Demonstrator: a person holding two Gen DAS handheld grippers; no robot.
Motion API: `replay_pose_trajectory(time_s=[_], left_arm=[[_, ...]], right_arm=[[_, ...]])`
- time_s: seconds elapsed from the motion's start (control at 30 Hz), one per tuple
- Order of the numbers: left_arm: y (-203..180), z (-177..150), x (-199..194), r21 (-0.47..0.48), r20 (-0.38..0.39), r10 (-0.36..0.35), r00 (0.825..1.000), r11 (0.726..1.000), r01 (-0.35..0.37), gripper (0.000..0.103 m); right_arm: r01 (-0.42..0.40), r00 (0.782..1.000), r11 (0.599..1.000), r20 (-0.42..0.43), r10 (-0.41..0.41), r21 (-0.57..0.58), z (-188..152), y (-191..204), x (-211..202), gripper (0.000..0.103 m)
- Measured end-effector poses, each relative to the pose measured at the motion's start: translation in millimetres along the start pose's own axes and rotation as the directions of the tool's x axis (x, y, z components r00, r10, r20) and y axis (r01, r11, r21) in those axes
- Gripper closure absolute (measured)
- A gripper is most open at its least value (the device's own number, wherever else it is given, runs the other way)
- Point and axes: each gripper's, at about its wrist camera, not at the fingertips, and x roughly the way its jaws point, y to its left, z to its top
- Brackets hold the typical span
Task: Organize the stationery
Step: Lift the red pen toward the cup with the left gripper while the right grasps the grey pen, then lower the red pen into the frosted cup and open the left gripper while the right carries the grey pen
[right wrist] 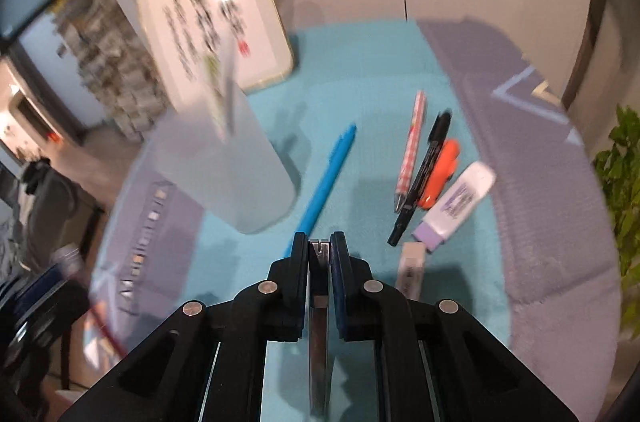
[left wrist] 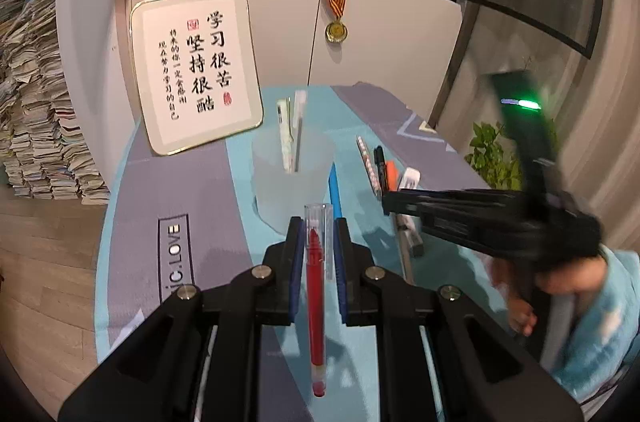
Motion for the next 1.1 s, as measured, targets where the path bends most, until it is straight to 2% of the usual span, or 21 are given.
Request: replay_pose_trajectory(time_s=[0.13,0.33,0.43,0.57,0.7,0.87,0.97,1.1], left_arm=[[-3.2,11.9,-4.9,0.001,0.027,-0.001,1.000,1.000,0.001,0.091],[-10.0,43.3,-19.5,0.006,0.117,0.039,0.992,0.999,-0.040,0.091],[-12.7,66.6,-30.2,0.000,0.206,0.079,0.975,0.997,-0.081,0.091],[-12.4,92.6,-25.8,0.002,0.275,0.126,0.953,0.991,-0.131,0.091],[-5.7,109.3,-4.3,-0.029,0.296,0.158,0.942,0.987,-0.157,0.091],[8.1,119.4,15.5,-0.077,0.348,0.190,0.918,0.982,-0.174,0.091],[12.4,120.6,29.4,-0.092,0.323,0.178,0.929,0.983,-0.157,0.091],[11.9,114.3,47.8,-0.060,0.306,0.215,0.927,0.977,-0.207,0.091]], right_arm=[[-0.027,0.995,1.000,0.096,0.026,0.011,-5.7,-3.7,-31.1,0.091],[-0.013,0.987,1.000,0.162,0.011,0.012,-10.1,-8.6,-43.1,0.091],[0.006,0.981,1.000,0.195,-0.008,0.010,-9.2,-12.7,-52.9,0.091],[0.043,0.969,0.999,0.245,-0.043,0.006,-8.2,-15.1,-65.0,0.091],[0.049,0.964,0.999,0.262,-0.052,0.018,-9.2,-21.8,-71.3,0.091],[0.055,0.959,0.998,0.276,-0.059,0.022,-9.6,-26.9,-75.8,0.091],[0.056,0.959,0.998,0.276,-0.058,0.016,-8.9,-26.3,-75.0,0.091],[0.054,0.960,0.999,0.274,-0.053,0.006,-8.1,-23.8,-72.7,0.091]])
